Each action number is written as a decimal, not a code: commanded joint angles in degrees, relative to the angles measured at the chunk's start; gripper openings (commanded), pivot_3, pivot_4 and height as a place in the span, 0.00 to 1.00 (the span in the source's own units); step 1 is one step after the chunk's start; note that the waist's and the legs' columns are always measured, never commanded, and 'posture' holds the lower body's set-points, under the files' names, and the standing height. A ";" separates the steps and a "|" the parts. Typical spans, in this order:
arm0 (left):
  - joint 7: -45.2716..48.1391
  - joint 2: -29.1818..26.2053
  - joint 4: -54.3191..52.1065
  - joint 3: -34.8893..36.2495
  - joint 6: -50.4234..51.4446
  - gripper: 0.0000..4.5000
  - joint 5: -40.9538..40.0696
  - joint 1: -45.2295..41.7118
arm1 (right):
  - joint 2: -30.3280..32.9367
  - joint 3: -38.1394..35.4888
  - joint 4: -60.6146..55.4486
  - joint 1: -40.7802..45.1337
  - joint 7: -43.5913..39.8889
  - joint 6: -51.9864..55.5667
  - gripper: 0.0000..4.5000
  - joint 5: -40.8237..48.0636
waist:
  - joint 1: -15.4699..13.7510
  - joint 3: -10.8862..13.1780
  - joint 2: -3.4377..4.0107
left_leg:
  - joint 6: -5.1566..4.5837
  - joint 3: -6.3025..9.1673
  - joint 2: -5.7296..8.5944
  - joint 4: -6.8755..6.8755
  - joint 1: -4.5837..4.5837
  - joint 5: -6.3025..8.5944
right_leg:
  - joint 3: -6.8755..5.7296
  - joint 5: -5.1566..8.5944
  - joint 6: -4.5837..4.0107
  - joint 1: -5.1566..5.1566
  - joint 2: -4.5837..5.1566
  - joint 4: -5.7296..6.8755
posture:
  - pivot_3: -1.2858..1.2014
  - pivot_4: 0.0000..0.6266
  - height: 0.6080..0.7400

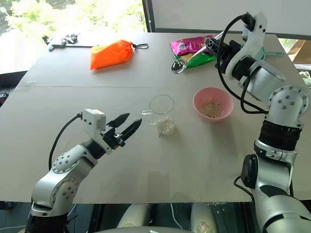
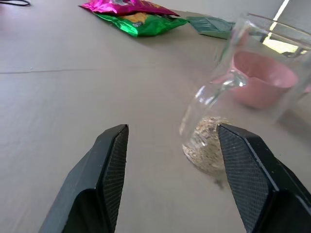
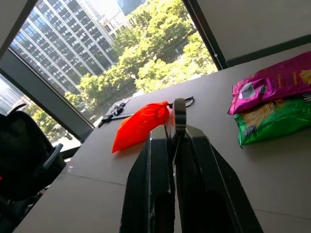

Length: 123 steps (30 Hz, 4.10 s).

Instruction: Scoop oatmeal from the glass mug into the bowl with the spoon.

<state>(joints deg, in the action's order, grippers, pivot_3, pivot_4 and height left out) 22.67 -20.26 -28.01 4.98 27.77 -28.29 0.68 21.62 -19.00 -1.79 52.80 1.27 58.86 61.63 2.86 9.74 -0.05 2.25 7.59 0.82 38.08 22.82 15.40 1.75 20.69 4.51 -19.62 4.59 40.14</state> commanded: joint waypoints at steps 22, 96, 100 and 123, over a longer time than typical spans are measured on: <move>-6.33 9.39 4.72 -5.87 -8.93 0.38 11.46 -2.78 | 0.57 -1.67 -5.45 -1.75 0.73 0.38 0.00 1.63 | 0.38 0.00 -0.01 | 0.00 -0.02 -0.01 -0.21 0.04 0.00 | -0.01 0.00 0.00 -0.02 0.02 -0.24 | 0.52 0.24 1.00; -7.67 13.41 65.26 -7.93 -42.63 0.02 31.29 -54.91 | -6.71 9.76 -6.55 -0.12 -13.77 2.66 0.00 -21.33 | 1.12 0.05 -0.06 | 0.03 0.45 0.36 0.14 1.12 -0.03 | -0.60 0.00 0.02 -0.76 0.29 -0.10 | 0.52 0.24 1.00; -7.69 13.26 65.77 -7.64 -42.59 0.02 31.07 -54.99 | -8.59 4.29 -4.34 1.87 -11.01 6.55 0.00 -19.01 | 1.13 0.05 -0.06 | 0.03 0.45 0.37 0.14 1.12 -0.03 | -0.60 0.00 0.02 -0.76 0.30 -0.08 | 0.52 0.24 1.00; -7.71 14.46 67.38 -7.46 -40.34 0.02 30.71 -53.65 | -10.16 -22.98 10.71 13.81 9.85 19.75 0.00 -6.33 | 1.25 0.04 -0.05 | 0.00 0.19 0.39 0.21 1.12 -0.04 | -0.33 0.00 0.01 -1.01 0.36 0.65 | 0.52 0.24 1.00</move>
<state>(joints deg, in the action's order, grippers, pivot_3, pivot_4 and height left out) 14.79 -6.15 41.10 -2.32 -11.66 2.72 -52.83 11.31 -40.89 9.85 63.97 10.62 78.49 52.58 4.12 9.78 -0.10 2.24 7.76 1.21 38.29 23.95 15.36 1.45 20.69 4.52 -20.64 4.94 40.79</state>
